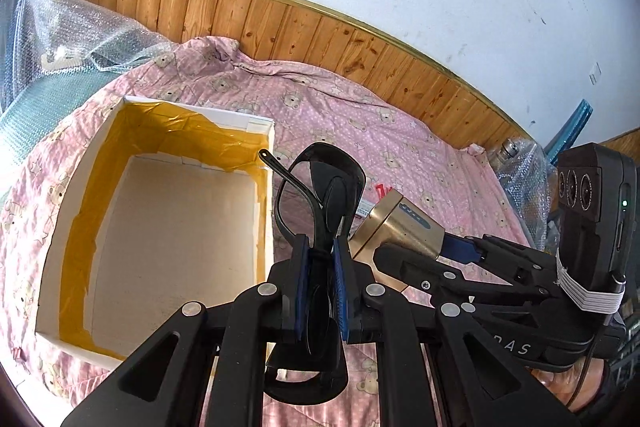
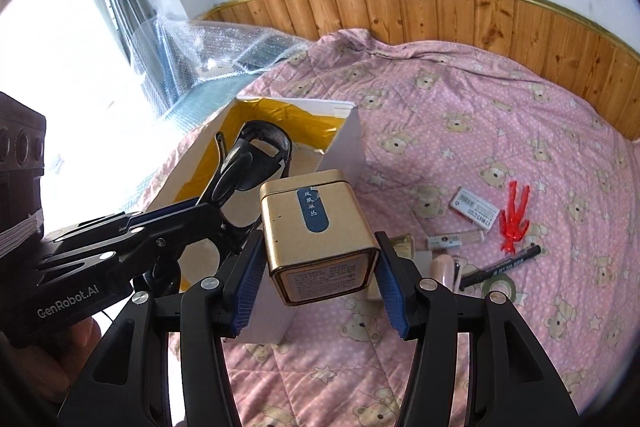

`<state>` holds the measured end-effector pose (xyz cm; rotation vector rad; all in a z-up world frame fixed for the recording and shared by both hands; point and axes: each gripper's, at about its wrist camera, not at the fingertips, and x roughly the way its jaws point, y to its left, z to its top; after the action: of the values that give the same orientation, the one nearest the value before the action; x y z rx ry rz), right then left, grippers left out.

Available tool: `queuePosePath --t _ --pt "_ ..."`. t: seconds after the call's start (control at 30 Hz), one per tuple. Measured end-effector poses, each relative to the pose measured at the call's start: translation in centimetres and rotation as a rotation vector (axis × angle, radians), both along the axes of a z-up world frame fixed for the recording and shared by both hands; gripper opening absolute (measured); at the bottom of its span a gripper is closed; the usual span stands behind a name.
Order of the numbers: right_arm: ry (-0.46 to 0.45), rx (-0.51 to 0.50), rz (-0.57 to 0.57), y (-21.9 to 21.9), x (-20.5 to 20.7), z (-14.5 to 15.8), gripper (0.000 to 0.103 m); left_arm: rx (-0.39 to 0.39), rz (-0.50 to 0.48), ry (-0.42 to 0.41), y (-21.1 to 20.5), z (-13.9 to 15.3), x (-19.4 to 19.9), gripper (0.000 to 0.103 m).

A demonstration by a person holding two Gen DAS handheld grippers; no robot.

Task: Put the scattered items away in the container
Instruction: 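Lift and carry the glasses and gold box over the white cardboard box with both tools, then open the left tool releasing the glasses while the right tool releases the gold box inside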

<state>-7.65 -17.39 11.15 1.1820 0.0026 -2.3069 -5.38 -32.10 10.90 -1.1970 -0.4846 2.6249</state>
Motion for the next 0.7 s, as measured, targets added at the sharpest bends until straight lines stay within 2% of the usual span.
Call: queuePosePath --t 0.37,0.7 --pt "0.018 0.027 0.069 -5.3 -1.2 0.5 0.056 0.030 0.070 -0.002 -5.0 -0.4 -0.3 0.013" --pt "0.010 0.058 0.111 -8.5 -2.8 -0.3 0.056 0.048 0.126 -0.019 -8.5 -1.4 -1.1 0.013"
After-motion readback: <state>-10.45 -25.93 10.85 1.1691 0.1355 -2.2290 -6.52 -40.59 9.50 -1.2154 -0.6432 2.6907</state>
